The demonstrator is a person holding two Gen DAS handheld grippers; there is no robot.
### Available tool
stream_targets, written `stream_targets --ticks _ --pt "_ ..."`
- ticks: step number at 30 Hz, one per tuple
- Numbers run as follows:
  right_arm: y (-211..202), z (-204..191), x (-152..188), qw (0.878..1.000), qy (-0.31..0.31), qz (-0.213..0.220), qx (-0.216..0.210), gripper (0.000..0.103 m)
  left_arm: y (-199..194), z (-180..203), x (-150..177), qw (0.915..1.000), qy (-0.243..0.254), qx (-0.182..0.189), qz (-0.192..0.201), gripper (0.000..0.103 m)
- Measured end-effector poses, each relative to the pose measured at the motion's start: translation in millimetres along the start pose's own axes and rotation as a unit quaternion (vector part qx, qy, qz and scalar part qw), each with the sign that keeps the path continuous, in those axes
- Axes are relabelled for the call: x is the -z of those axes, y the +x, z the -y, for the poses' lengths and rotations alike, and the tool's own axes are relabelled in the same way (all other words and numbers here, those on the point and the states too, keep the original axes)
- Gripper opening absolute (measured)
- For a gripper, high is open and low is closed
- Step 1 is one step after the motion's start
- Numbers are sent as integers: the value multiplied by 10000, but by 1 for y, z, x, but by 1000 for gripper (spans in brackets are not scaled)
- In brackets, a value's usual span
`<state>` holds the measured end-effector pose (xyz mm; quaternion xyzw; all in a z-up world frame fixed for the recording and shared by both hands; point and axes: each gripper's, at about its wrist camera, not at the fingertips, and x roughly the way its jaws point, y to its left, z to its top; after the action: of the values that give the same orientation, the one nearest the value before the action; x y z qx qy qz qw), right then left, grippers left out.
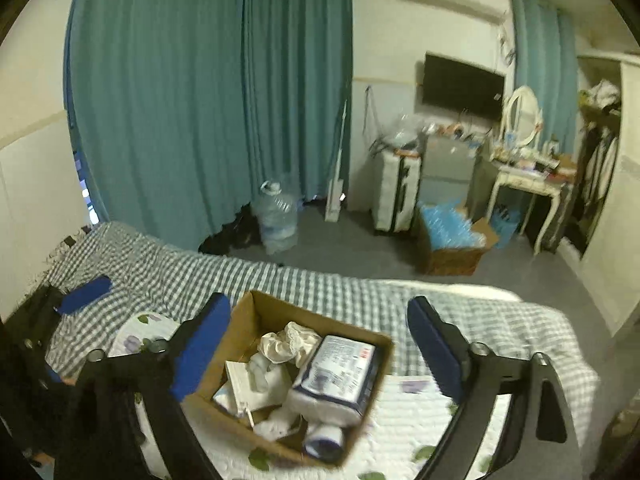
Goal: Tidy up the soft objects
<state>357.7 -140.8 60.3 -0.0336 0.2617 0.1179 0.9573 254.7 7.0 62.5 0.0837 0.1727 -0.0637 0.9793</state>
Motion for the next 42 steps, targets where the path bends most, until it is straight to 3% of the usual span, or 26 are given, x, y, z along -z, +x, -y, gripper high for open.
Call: stream_targets --ticks 3,6,12,16,21,26,28,33,42 --pt "-60 -3 -8 9991 -86 303 270 103 -55 4 -15 9976 175 -366 560 103" --pt "-122 -6 -11 9961 -189 656 549 103 -100 8 -23 9939 229 -657 859 103" --pt "-222 -17 8 9902 -221 1227 628 103 -161 5 -11 9915 -78 -562 1170 103" --pt "-255 -20 38 9869 -79 1541 480 103 -170 6 15 9897 -340 -720 1192 103" --pt "-249 -22 91 9824 29 1864 132 103 -144 17 68 9885 -412 -859 1170 103" --pt "-212 -19 162 9662 400 2541 172 103 -100 18 125 9915 -796 -748 703 103" --pt "-177 -16 187 9740 562 2189 187 103 -91 18 140 9919 -753 -811 624 103" --pt "-123 -13 209 9864 733 1428 340 103 -79 10 152 9925 -864 -778 365 103" --pt "-101 -15 211 9900 530 1199 513 103 -79 7 164 9922 -969 -739 263 103"
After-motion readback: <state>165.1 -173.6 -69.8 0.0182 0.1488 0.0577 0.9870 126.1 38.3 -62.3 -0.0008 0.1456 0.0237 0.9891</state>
